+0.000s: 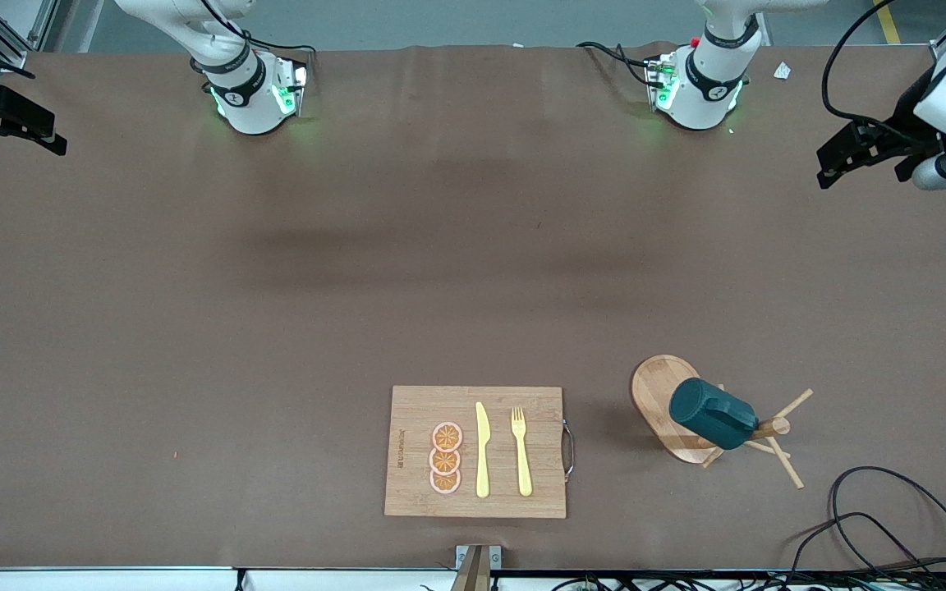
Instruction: Pass cup and hang on rack
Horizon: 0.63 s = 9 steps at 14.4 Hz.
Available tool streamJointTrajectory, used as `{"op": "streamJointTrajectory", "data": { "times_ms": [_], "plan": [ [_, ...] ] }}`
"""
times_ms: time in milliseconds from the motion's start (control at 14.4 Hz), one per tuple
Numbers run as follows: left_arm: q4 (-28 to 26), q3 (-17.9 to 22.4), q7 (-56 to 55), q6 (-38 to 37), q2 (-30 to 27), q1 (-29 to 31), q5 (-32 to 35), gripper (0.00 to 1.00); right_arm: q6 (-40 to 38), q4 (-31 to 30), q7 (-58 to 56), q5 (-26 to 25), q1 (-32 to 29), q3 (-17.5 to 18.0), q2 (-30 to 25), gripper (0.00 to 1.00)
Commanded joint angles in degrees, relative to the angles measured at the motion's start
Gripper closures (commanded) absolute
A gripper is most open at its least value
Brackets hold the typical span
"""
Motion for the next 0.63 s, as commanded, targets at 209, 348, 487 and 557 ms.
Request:
{"op": "streamJointTrajectory", "data": {
  "times_ms": [209,348,487,557],
  "plan": [
    [-1.83,0.47,1.00,1.22,-1.53,-0.07,-1.81,0.00,0.27,-1.29,-0.04,-0.45,0.15,-0.03,-1.38,0.00],
    [-0.61,0.47,1.00,1.22,-1.18,-0.07,-1.81,0.00,0.27,-1.21,-0.04,-0.37,0.15,-0.03,-1.38,0.00],
    [0.36,0.47,1.69,1.05,-0.74,-0.07,-1.63,0.00,0.27,-1.21,-0.04,-0.37,0.15,-0.03,-1.38,0.00],
    [0.36,0.64,1.87,0.96,-0.66,-0.07,-1.63,0.00,0.27,-1.21,-0.04,-0.37,0.15,-0.03,-1.38,0.00]
  ]
}}
